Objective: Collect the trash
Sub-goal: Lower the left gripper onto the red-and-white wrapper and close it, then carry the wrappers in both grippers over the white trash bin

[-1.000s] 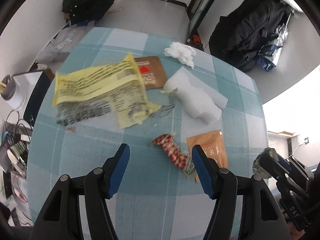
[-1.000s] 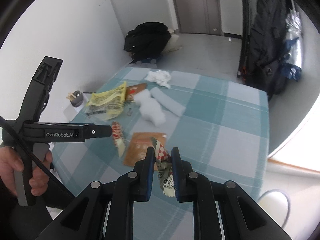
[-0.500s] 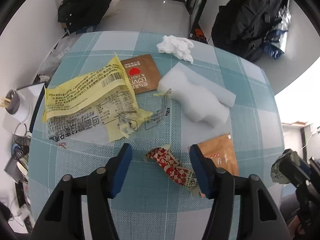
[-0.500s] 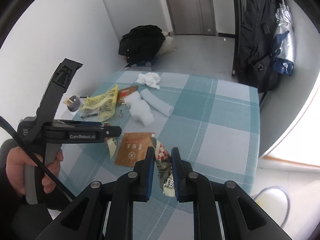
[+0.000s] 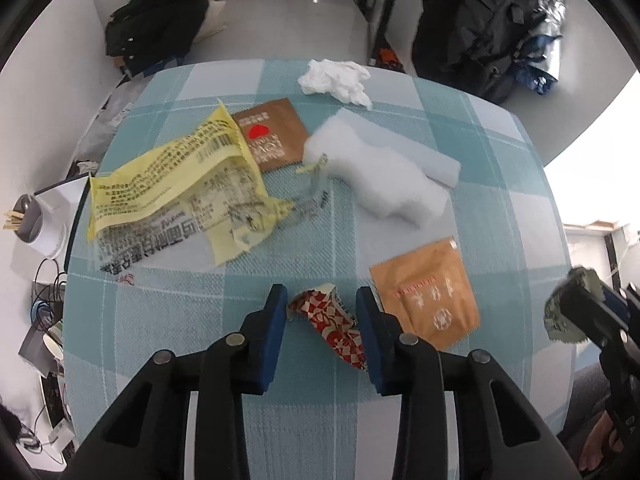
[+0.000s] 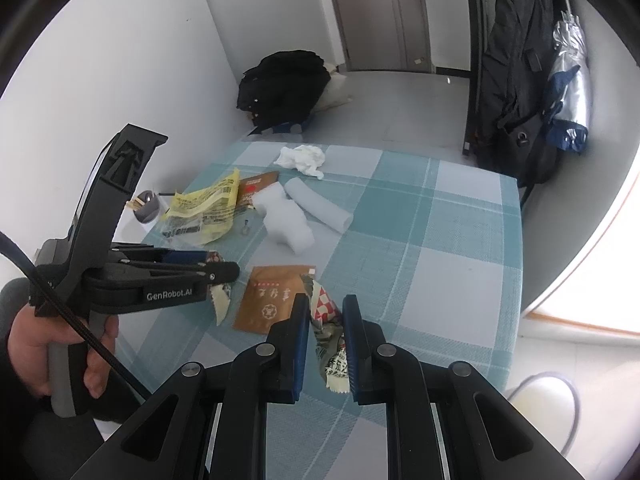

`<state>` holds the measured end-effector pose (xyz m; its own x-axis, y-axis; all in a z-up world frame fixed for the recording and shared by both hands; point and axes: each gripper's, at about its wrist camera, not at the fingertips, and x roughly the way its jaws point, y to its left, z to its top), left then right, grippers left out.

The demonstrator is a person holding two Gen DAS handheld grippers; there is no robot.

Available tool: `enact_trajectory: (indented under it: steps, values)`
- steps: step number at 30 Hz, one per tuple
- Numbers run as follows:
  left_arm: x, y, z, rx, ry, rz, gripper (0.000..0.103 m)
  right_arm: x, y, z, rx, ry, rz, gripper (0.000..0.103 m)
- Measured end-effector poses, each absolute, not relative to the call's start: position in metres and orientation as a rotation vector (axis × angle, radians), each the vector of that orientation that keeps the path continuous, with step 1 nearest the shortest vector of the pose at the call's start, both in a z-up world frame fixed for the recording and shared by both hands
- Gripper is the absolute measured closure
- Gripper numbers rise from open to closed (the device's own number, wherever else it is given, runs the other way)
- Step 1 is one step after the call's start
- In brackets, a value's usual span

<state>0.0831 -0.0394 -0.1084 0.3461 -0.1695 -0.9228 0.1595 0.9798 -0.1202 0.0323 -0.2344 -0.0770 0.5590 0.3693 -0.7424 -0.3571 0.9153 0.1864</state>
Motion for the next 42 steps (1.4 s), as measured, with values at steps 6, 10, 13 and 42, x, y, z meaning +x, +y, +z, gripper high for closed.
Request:
enact_trajectory:
  steps: [6, 10, 13, 42]
  values:
    - [0.076, -0.039, -0.107, -0.018, 1.208, -0.244, 0.073, 0.027, -0.23, -0.074, 0.014, 0.877, 0.433, 0.087]
    - [0.072, -0.035, -0.104, -0.038, 1.201, -0.256, 0.073, 0.023, -0.229, -0.074, 0.039, 0.88, 0.439, 0.087]
    - [0.067, -0.029, -0.1, -0.052, 1.184, -0.265, 0.073, 0.019, -0.229, -0.076, 0.078, 0.891, 0.449, 0.087]
    - [0.047, -0.012, -0.056, -0.206, 1.025, -0.324, 0.081, -0.008, -0.224, -0.043, 0.187, 0.824, 0.451, 0.087]
